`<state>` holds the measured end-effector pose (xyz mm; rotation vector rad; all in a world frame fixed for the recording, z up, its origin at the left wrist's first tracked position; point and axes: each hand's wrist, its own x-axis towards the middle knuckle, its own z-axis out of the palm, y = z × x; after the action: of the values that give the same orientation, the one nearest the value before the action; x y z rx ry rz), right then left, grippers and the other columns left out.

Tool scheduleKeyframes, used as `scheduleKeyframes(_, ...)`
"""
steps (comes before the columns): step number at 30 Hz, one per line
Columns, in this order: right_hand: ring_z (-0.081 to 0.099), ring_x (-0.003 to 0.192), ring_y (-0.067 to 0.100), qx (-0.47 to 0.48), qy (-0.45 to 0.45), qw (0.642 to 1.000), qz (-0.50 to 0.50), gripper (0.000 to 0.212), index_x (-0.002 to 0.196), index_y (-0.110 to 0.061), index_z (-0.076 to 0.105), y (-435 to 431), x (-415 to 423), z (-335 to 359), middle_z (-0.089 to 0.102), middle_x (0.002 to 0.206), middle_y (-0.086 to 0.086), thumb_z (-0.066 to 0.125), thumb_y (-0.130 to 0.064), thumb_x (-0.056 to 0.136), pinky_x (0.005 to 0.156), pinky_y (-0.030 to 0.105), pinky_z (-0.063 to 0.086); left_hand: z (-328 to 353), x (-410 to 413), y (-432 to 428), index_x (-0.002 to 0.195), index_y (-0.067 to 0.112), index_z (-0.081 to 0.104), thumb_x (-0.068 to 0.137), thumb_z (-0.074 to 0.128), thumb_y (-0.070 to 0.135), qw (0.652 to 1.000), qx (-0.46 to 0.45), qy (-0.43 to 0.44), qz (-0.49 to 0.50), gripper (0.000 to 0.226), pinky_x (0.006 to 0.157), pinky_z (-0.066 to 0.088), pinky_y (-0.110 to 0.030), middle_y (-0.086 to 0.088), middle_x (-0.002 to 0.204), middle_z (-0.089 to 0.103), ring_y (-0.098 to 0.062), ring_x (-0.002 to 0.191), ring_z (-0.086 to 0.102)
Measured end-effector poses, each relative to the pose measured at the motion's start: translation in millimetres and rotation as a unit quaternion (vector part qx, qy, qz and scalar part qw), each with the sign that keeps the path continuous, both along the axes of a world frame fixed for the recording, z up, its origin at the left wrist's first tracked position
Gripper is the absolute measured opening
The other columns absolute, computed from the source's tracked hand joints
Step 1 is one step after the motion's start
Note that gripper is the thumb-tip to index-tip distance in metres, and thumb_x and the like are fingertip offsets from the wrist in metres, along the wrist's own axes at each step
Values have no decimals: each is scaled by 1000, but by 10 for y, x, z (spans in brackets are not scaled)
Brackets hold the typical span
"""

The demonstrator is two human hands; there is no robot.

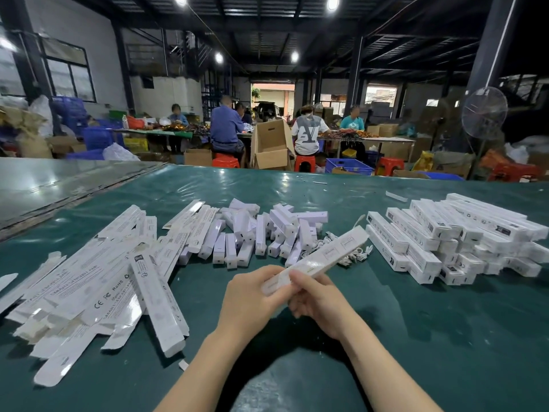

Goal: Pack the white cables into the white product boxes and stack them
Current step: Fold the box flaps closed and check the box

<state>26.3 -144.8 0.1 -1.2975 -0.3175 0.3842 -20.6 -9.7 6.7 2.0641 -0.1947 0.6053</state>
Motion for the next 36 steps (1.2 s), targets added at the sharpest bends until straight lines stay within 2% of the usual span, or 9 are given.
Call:
scheduleKeyframes(2,56,46,13,35,10,999,7,36,93,-5,61,-2,7,10,65,63,5,65,-26,64,41,22,44,15,-16,-42,77,59,61,65,67,46,1000,-5,-3,-17,18,68,43,-8,31,81,66,10,77,60)
scheduleKeyframes(5,63,56,17,84,36,996,-1,34,96,-13,64,-41,43,15,71,76,9,64,-25,64,50,25,52,-29,-11,-91,93,48,63,73,73,21,998,-40,1,-40,35,70,41,-5,29,91,66,11,82,58)
scheduleKeyframes(9,62,45,16,140,86,986,-28,25,86,-9,59,-34,47,10,70,67,10,62,-25,68,41,21,49,-47,20,-113,88,32,69,71,75,10,983,-169,34,-63,28,63,46,-12,12,81,71,-2,70,62)
scheduleKeyframes(14,59,40,13,235,134,960,-69,24,86,-8,59,-77,89,21,68,61,6,60,-23,67,40,20,50,-39,77,-38,82,18,69,82,62,-3,945,-311,77,-65,22,66,56,-27,5,82,71,-11,78,63)
scheduleKeyframes(20,61,43,9,202,116,972,0,27,92,-16,61,-69,49,11,72,73,4,61,-8,66,41,19,50,-64,120,28,72,18,67,78,67,-3,941,-328,78,-36,21,58,50,-13,9,65,69,2,62,61)
scheduleKeyframes(23,64,46,11,211,122,969,35,33,83,-17,72,-79,40,25,72,71,7,71,-5,52,43,20,51,-67,118,45,72,18,67,78,66,-5,943,-322,78,-36,23,60,48,-12,8,68,70,1,65,61)
scheduleKeyframes(27,65,49,13,198,120,971,65,37,98,-16,61,-98,24,26,70,68,8,56,3,66,47,22,53,-60,114,24,75,17,67,84,60,0,922,-364,123,-48,20,63,50,-20,-2,77,67,-9,72,61)
scheduleKeyframes(31,64,50,13,185,83,975,88,40,101,-13,57,-90,6,33,70,67,8,55,6,66,52,24,55,-29,114,-16,81,16,62,83,57,-4,915,-379,129,-40,21,52,45,-18,-3,81,62,-9,68,55)
scheduleKeyframes(36,65,52,14,185,69,976,87,42,101,-13,59,-75,19,7,70,70,9,57,7,64,54,25,55,-3,106,1,85,9,54,82,56,-1,821,-540,138,-125,10,55,52,-17,-8,83,63,-11,67,60)
